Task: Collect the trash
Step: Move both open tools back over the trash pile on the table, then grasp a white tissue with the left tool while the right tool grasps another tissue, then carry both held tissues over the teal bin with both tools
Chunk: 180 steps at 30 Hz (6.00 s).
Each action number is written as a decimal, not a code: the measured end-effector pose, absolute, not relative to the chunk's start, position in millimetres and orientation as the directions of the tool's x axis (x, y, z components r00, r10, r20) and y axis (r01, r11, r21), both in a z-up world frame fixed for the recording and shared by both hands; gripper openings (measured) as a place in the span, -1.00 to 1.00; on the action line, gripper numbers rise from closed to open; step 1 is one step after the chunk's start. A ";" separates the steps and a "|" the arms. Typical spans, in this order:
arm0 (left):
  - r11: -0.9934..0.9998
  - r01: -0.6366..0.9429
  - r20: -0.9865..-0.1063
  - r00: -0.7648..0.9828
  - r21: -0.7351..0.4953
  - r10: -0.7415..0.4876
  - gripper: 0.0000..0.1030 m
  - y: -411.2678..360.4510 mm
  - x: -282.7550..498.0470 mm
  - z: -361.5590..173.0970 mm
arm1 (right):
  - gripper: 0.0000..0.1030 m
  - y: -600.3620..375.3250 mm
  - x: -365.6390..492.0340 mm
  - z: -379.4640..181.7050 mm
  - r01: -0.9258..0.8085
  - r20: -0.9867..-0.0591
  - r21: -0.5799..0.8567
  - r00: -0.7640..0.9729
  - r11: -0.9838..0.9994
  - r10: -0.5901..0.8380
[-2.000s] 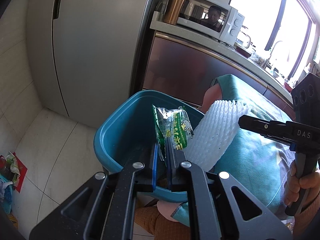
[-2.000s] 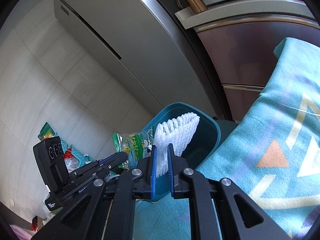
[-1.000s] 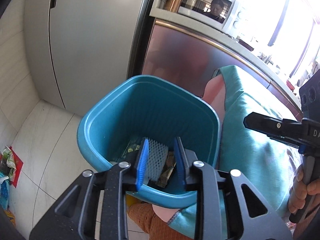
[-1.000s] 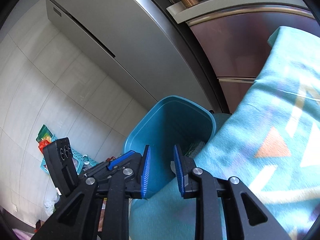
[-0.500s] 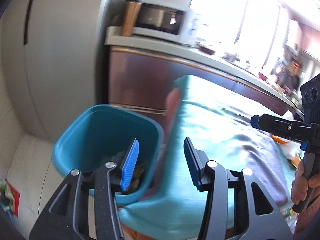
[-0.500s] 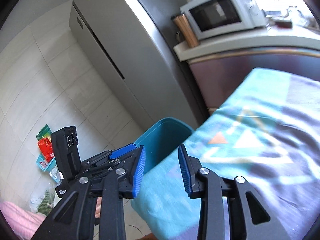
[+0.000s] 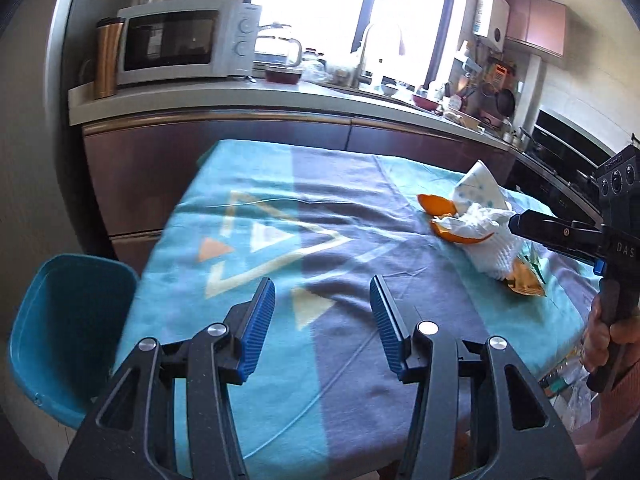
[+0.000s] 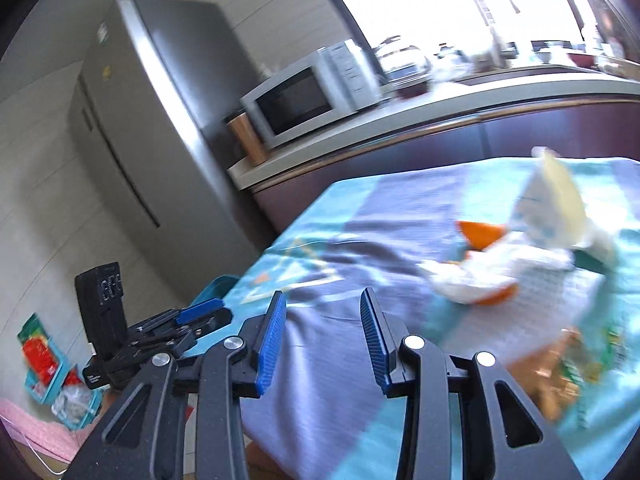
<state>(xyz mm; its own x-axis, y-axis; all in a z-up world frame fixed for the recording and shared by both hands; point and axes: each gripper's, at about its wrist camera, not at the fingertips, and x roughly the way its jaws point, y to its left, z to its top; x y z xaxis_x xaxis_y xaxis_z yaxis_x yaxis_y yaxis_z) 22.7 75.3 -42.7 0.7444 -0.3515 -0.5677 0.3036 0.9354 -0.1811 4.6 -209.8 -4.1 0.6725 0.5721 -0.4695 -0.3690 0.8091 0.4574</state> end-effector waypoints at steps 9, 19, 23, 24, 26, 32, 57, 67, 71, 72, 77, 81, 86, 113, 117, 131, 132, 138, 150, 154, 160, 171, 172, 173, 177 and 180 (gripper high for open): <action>0.876 0.460 -0.562 0.691 -0.144 -0.455 0.02 -4.2 37.3 -34.9 | -0.28 -288.9 -0.8 -16.7 -0.197 -0.472 0.466 0.770 0.863 0.430; 0.820 0.553 -0.579 0.624 -0.147 -0.525 0.05 -69.3 65.1 -33.3 | -0.16 -324.2 18.8 -39.3 -0.112 -0.513 0.503 0.760 0.857 0.400; 0.803 0.574 -0.598 0.592 -0.157 -0.540 0.05 -93.3 81.6 -37.8 | -0.16 -323.5 27.0 -46.8 -0.110 -0.528 0.512 0.742 0.852 0.413; 0.802 0.577 -0.604 0.587 -0.156 -0.540 0.05 -98.7 85.2 -39.5 | -0.16 -322.7 28.4 -48.1 -0.110 -0.530 0.513 0.739 0.851 0.415; 0.802 0.579 -0.613 0.583 -0.147 -0.533 0.05 -107.6 90.9 -42.9 | -0.16 -321.5 30.4 -50.9 -0.111 -0.533 0.518 0.734 0.848 0.421; 0.799 0.583 -0.633 0.566 -0.146 -0.528 -0.18 -128.3 107.1 -48.9 | -0.30 -321.6 33.7 -55.9 -0.113 -0.531 0.535 0.726 0.837 0.437; 0.833 0.524 -0.590 0.622 -0.175 -0.515 -0.86 -72.7 84.5 -31.4 | -0.80 -323.8 6.6 -23.3 -0.195 -0.430 0.545 0.770 0.815 0.472; 0.847 0.494 -0.562 0.651 -0.197 -0.510 -0.86 -28.0 64.5 -22.4 | -0.80 -309.0 -0.5 -4.7 -0.274 -0.365 0.560 0.765 0.782 0.530; 0.857 0.473 -0.557 0.664 -0.203 -0.498 -0.86 -10.6 56.8 -20.8 | -0.80 -296.1 0.6 -1.2 -0.309 -0.353 0.562 0.749 0.767 0.560; 0.861 0.467 -0.557 0.668 -0.202 -0.493 -0.86 -6.4 54.9 -20.5 | -0.80 -292.6 1.4 -0.5 -0.317 -0.351 0.561 0.745 0.765 0.567; 0.876 0.431 -0.553 0.686 -0.214 -0.473 -0.86 18.8 45.8 -19.5 | -0.80 -273.3 5.7 0.4 -0.354 -0.345 0.567 0.718 0.744 0.605; 0.884 0.406 -0.544 0.700 -0.231 -0.463 -0.86 35.1 38.5 -16.6 | -0.80 -256.4 10.0 -2.2 -0.379 -0.350 0.571 0.690 0.728 0.633; 0.896 0.376 -0.533 0.721 -0.235 -0.442 -0.86 52.1 27.5 -12.6 | -0.80 -235.1 15.2 -4.3 -0.409 -0.350 0.580 0.656 0.705 0.669; 0.955 0.199 -0.494 0.821 -0.221 -0.286 -0.86 140.3 -9.9 4.6 | -0.80 -129.1 46.3 0.4 -0.563 -0.355 0.592 0.460 0.577 0.814; 0.962 0.158 -0.493 0.833 -0.221 -0.250 -0.86 157.0 -14.3 3.7 | -0.80 -110.1 52.2 2.1 -0.586 -0.359 0.588 0.428 0.557 0.830; 0.978 -0.003 -0.492 0.864 -0.209 -0.103 -0.86 223.7 -30.3 2.8 | -0.81 -39.5 71.2 10.3 -0.658 -0.365 0.583 0.312 0.477 0.877; 0.978 -0.015 -0.494 0.865 -0.208 -0.092 -0.86 228.3 -30.6 1.9 | -0.81 -34.0 72.3 10.3 -0.662 -0.369 0.581 0.304 0.473 0.878; 0.978 -0.078 -0.506 0.862 -0.194 -0.032 -0.86 250.8 -37.2 -5.0 | -0.80 -6.6 76.3 7.9 -0.675 -0.384 0.580 0.266 0.455 0.884; 0.967 -0.164 -0.560 0.828 -0.196 0.027 -0.86 287.1 -33.8 -31.1 | -0.80 33.8 92.2 -12.7 -0.653 -0.442 0.607 0.196 0.453 0.875; 0.965 -0.184 -0.583 0.811 -0.187 0.042 -0.86 291.6 -27.1 -40.4 | -0.80 46.1 94.2 -17.9 -0.650 -0.463 0.604 0.185 0.461 0.867; 0.961 -0.207 -0.614 0.787 -0.181 0.054 -0.86 296.5 -18.2 -54.5 | -0.78 61.0 97.5 -22.9 -0.642 -0.493 0.602 0.169 0.475 0.853; 0.958 -0.247 -0.664 0.742 -0.144 0.092 -0.86 303.2 -1.2 -75.4 | -0.77 87.2 105.2 -36.8 -0.614 -0.537 0.615 0.133 0.495 0.833; 0.958 -0.250 -0.668 0.738 -0.138 0.096 -0.86 303.8 0.6 -77.4 | -0.77 90.0 106.2 -37.7 -0.611 -0.539 0.617 0.129 0.495 0.832; 0.958 -0.255 -0.672 0.734 -0.133 0.102 -0.86 304.7 1.7 -79.3 | -0.77 92.3 107.1 -38.8 -0.610 -0.542 0.617 0.128 0.497 0.831; 0.956 -0.268 -0.682 0.722 -0.122 0.115 -0.85 305.6 8.6 -84.2 | -0.73 101.1 108.7 -43.2 -0.607 -0.552 0.616 0.121 0.502 0.825; 0.954 -0.277 -0.687 0.717 -0.118 0.123 -0.85 307.6 14.1 -88.1 | -0.60 103.1 109.6 -48.5 -0.593 -0.559 0.623 0.119 0.510 0.821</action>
<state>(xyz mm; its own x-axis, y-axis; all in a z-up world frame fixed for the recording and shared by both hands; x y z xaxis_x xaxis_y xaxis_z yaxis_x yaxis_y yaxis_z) 14.1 307.6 -88.1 0.7166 0.1231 -0.6866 -0.2769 0.9536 -0.1180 109.6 103.1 -48.5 0.1190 0.8207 -0.5588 -0.5929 0.5101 0.6231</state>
